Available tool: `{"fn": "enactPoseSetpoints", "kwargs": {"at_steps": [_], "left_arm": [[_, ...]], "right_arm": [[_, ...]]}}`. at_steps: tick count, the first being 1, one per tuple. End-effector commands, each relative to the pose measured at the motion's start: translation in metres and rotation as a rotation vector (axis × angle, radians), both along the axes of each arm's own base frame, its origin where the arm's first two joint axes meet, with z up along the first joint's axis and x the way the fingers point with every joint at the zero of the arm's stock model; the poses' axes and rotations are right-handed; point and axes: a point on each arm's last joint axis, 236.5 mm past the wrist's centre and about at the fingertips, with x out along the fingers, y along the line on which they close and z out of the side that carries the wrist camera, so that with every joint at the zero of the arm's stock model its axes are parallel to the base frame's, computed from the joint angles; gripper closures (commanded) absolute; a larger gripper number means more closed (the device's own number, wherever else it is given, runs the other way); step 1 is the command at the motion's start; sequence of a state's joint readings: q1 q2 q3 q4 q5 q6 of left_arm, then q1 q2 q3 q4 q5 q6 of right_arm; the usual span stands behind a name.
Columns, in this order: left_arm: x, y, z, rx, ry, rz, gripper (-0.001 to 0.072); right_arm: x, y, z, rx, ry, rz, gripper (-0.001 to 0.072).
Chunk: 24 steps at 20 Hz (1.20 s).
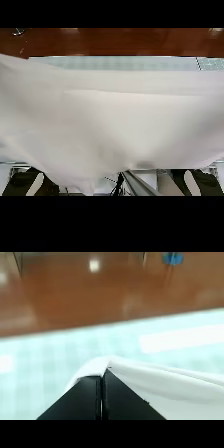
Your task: Fold the shirts.
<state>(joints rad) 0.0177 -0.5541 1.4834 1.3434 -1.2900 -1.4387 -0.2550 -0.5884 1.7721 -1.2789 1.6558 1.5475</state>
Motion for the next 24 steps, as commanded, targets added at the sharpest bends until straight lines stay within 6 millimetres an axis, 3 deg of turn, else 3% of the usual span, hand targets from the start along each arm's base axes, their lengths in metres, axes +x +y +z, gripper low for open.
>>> {"fn": "enactPoseSetpoints", "kwargs": {"at_steps": [1,5,9,12,15,17,19,21,24], "left_arm": [[0.053,-0.002,-0.105,-0.02,0.247,-0.001,0.0678],[0.138,-0.015,-0.191,-0.144,0.372,0.006,0.0678],[0.224,-0.025,-0.256,-0.301,0.44,0.048,0.0678],[0.27,-0.032,-0.296,-0.359,0.517,0.06,0.0678],[0.302,-0.041,-0.316,-0.438,0.559,0.068,0.0678],[0.309,-0.047,-0.328,-0.494,0.597,0.078,0.0678],[0.298,-0.053,-0.344,-0.495,0.671,0.059,0.0677],[0.276,-0.062,-0.342,-0.518,0.77,0.0,0.0678],[0.242,-0.055,-0.336,-0.408,0.86,-0.122,0.0678]], "right_arm": [[0.046,-0.011,-0.076,0.064,0.178,-0.006,0.069],[0.146,-0.026,-0.178,0.207,0.258,-0.029,0.069],[0.241,-0.056,-0.273,0.282,0.37,-0.102,0.069],[0.299,-0.057,-0.318,0.367,0.444,-0.086,0.069],[0.346,-0.052,-0.342,0.466,0.486,-0.065,0.069],[0.363,-0.048,-0.351,0.505,0.503,-0.049,0.069],[0.362,-0.045,-0.363,0.511,0.542,-0.035,0.0689],[0.349,-0.045,-0.372,0.459,0.595,0.019,0.0689],[0.315,-0.053,-0.381,0.444,0.718,0.086,0.0689]]}}
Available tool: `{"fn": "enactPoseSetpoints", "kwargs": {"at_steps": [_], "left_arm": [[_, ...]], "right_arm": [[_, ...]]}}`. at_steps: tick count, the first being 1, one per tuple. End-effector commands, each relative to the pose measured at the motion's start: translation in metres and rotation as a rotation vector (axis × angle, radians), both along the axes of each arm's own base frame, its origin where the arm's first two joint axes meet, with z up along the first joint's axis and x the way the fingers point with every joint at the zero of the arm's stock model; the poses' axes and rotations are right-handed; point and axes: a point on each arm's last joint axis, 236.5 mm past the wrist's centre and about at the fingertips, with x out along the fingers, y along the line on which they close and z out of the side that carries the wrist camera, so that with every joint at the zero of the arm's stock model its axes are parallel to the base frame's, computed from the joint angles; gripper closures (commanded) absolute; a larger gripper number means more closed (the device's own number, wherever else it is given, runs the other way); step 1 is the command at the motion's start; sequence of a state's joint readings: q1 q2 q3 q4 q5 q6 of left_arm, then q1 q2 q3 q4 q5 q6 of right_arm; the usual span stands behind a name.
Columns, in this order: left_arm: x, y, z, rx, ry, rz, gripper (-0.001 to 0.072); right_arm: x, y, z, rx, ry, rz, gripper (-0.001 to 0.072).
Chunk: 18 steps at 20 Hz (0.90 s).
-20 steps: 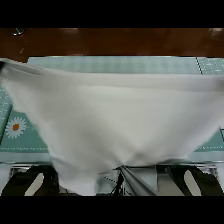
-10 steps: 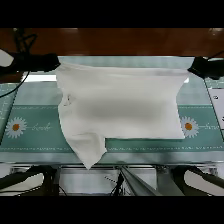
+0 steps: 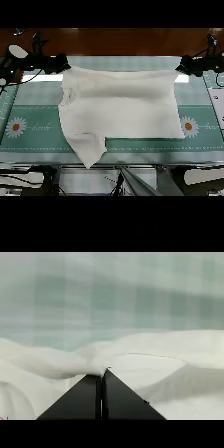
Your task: Fold the shirts.
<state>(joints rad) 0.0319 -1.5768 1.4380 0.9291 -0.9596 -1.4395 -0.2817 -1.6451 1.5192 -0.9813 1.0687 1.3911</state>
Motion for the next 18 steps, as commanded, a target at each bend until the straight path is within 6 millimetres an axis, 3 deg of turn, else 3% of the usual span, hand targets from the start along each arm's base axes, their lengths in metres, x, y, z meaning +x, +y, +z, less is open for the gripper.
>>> {"fn": "enactPoseSetpoints", "kwargs": {"at_steps": [1,3,5,8,10,11,12,13,16,18], "left_arm": [[-0.05,0.005,-0.012,0.041,0.155,-0.175,0.0678],[-0.084,0.018,-0.039,0.11,0.296,-0.225,0.0678],[-0.116,0.015,-0.069,0.094,0.413,-0.245,0.0678],[-0.154,0.005,-0.11,0.083,0.525,-0.263,0.0678],[-0.166,0.001,-0.119,0.081,0.557,-0.274,0.0648],[-0.167,0.001,-0.117,0.079,0.563,-0.28,0.0474],[-0.169,0.002,-0.111,0.075,0.573,-0.292,0.0131],[-0.17,0.007,-0.102,0.076,0.585,-0.307,0.0004],[-0.17,0.035,-0.069,0.09,0.564,-0.277,0.0004],[-0.184,0.061,-0.055,0.117,0.536,-0.2,0.0004]], "right_arm": [[-0.04,-0.001,-0.017,0.014,0.142,0.131,0.0689],[-0.066,-0.01,-0.036,-0.041,0.249,0.17,0.0689],[-0.082,-0.013,-0.057,-0.058,0.315,0.17,0.0689],[-0.095,-0.008,-0.087,-0.027,0.353,0.135,0.0689],[-0.099,-0.004,-0.096,-0.006,0.365,0.117,0.0676],[-0.1,-0.002,-0.095,0.01,0.375,0.107,0.0446],[-0.104,0.003,-0.092,0.03,0.386,0.119,0.0066],[-0.111,0.004,-0.086,0.038,0.405,0.147,0.0089],[-0.127,-0.023,-0.047,0.002,0.4,0.141,0.009],[-0.141,-0.046,-0.021,-0.039,0.342,0.083,0.009]]}}
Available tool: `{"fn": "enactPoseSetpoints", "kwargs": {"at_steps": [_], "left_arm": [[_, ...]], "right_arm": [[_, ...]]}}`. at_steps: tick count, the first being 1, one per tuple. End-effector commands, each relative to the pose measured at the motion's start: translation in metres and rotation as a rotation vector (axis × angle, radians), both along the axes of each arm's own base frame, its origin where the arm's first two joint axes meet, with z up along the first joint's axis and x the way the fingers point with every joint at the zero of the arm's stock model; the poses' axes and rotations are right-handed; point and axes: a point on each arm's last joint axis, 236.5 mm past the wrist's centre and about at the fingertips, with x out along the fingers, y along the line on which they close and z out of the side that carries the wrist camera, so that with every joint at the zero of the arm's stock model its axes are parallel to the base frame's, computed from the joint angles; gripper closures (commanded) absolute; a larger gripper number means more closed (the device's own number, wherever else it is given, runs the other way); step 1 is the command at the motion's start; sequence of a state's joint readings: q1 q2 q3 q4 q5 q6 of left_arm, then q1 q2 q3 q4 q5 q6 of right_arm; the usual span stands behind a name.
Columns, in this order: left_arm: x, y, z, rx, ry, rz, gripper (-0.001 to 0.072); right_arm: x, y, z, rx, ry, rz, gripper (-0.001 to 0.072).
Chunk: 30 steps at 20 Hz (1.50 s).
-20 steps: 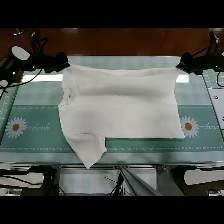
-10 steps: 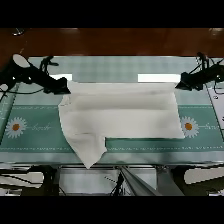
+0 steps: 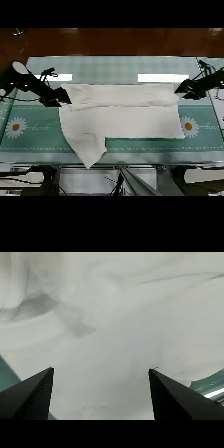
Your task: Fold the shirts.
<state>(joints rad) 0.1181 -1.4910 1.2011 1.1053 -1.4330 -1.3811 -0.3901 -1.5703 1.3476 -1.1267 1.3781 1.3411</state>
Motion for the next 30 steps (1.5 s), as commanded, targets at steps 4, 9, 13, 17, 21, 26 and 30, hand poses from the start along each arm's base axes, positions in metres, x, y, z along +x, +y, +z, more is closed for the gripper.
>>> {"fn": "enactPoseSetpoints", "kwargs": {"at_steps": [4,9,13,17,21,26,30], "left_arm": [[-0.113,0.07,-0.017,0.101,0.132,0.207,0.0006],[-0.172,0.047,-0.051,-0.028,0.145,0.472,0.0006],[-0.164,-0.003,-0.046,-0.193,0.097,0.444,0.0007],[-0.164,-0.021,-0.059,-0.142,0.092,0.408,0.0007],[-0.165,-0.055,-0.073,-0.167,0.057,0.355,0.0007],[-0.163,-0.079,-0.072,-0.223,0.003,0.3,0.066],[-0.161,-0.086,-0.062,-0.264,-0.016,0.263,0.0678]], "right_arm": [[-0.071,-0.039,0.031,-0.086,-0.138,-0.183,0.009],[-0.113,0.015,0.002,0.047,-0.214,-0.328,0.009],[-0.124,0.03,-0.009,0.091,-0.197,-0.343,0.009],[-0.123,0.035,-0.006,0.12,-0.197,-0.346,0.009],[-0.122,0.035,-0.005,0.132,-0.186,-0.376,0.009],[-0.128,-0.006,0.001,0.023,-0.162,-0.443,0.009],[-0.203,-0.032,-0.034,-0.101,0.124,-0.493,0.009]]}}
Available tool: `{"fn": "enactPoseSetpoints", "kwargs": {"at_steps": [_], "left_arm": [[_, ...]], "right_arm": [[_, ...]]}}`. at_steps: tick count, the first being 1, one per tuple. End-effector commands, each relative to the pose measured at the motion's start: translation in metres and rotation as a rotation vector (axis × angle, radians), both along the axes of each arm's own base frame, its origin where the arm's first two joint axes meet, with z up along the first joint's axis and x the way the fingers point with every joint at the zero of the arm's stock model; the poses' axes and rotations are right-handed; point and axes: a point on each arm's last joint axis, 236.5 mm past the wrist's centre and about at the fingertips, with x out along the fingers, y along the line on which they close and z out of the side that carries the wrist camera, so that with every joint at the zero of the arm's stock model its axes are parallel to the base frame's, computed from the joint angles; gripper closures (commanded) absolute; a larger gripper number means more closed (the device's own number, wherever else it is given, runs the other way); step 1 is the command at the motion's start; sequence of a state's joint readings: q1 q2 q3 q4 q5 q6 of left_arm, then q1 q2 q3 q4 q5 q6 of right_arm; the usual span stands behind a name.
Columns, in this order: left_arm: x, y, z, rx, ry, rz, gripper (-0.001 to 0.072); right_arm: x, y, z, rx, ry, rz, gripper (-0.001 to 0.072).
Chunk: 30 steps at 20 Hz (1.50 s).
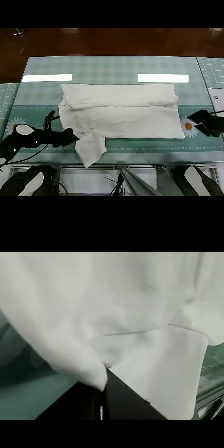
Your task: Fold the shirts.
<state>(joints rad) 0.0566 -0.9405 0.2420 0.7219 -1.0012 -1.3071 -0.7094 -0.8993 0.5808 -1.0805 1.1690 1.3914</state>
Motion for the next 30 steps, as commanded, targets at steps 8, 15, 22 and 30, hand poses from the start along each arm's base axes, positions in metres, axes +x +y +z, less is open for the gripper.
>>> {"fn": "enactPoseSetpoints", "kwargs": {"at_steps": [8,15,22,30], "left_arm": [[0.003,-0.014,0.013,-0.062,-0.024,-0.02,0.0677],[0.003,-0.014,0.013,-0.064,-0.022,-0.02,0.0677],[0.003,-0.016,0.016,-0.077,-0.017,-0.022,0.0678],[0.109,0.033,0.125,-0.09,-0.309,0.02,0.0678]], "right_arm": [[-0.07,0.04,-0.056,0.186,0.267,0.009,0.009],[-0.021,0.048,-0.066,0.303,0.123,-0.061,0.009],[0.004,0.08,-0.06,0.295,0.053,0.122,0.069],[0.083,0.052,0.036,0.211,-0.152,0.23,0.0689]]}}
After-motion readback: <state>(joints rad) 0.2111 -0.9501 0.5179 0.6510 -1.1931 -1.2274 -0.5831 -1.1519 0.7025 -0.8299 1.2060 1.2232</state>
